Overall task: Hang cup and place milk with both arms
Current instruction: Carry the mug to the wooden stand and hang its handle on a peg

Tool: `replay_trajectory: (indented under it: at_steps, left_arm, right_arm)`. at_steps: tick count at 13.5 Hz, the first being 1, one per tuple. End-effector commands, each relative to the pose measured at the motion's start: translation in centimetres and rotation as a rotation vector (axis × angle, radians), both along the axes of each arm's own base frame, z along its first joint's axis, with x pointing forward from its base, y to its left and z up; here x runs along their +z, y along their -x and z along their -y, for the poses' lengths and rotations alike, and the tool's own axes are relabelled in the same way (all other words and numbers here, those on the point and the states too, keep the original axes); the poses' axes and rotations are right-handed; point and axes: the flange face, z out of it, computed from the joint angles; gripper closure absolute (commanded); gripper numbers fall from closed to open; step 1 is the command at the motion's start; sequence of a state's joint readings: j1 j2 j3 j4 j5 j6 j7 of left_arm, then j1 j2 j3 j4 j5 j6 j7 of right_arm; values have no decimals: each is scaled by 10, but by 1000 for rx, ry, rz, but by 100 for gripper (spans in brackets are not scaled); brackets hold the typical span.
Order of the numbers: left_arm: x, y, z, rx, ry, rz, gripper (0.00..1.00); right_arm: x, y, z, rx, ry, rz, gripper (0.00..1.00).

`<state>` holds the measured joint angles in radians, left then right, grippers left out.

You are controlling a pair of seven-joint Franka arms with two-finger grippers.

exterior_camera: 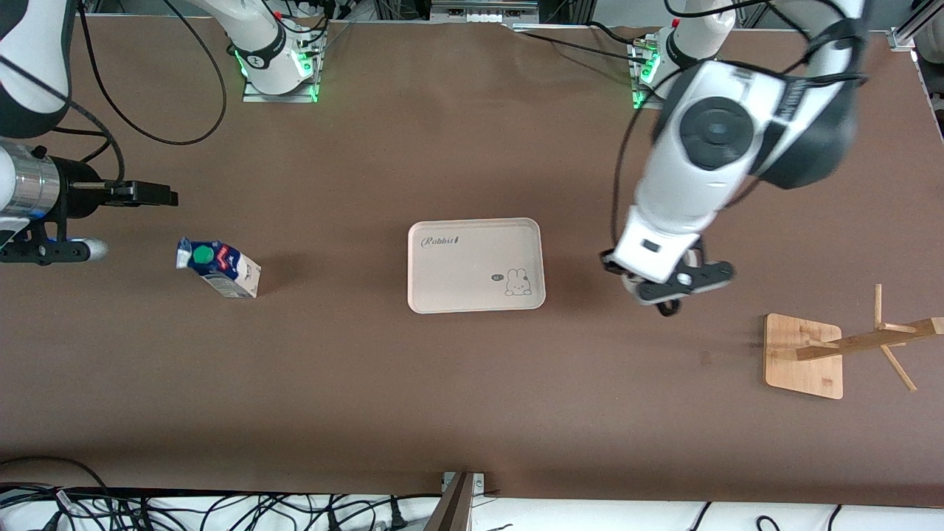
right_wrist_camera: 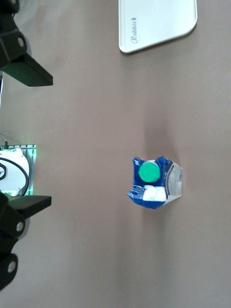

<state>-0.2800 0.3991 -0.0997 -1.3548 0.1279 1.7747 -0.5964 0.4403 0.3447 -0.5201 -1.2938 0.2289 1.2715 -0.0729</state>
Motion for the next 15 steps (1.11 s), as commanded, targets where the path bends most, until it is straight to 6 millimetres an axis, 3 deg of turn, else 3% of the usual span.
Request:
replay_trajectory:
  at_steps: [1, 3, 5, 7, 9, 11, 12, 15]
  left_arm:
    - [18, -5, -76, -145, -38, -63, 100]
    - [21, -13, -138, -207, -44, -101, 100]
    - [34, -13, -176, -296, -44, -97, 100]
    - [36, -15, -226, -304, -40, -101, 100]
    - [36, -15, -251, -302, -39, -105, 100]
    - [35, -14, -281, -302, -35, -111, 100]
    - [32, -13, -296, -287, -23, -114, 100]
    - [22, -15, -308, -264, 10, -122, 100]
  right_arm:
    - [24, -2, -25, 51, 58, 45, 0]
    - [39, -2, -33, 73, 98, 81, 0]
    - [40, -4, -24, 69, 118, 87, 0]
    - [36, -6, -23, 66, 123, 83, 0]
    - [32, -12, -26, 73, 148, 103, 0]
    - [48, -12, -52, 127, 284, 163, 0]
    - [47, -18, -55, 134, 353, 188, 0]
    - [59, -24, -40, 112, 375, 252, 0]
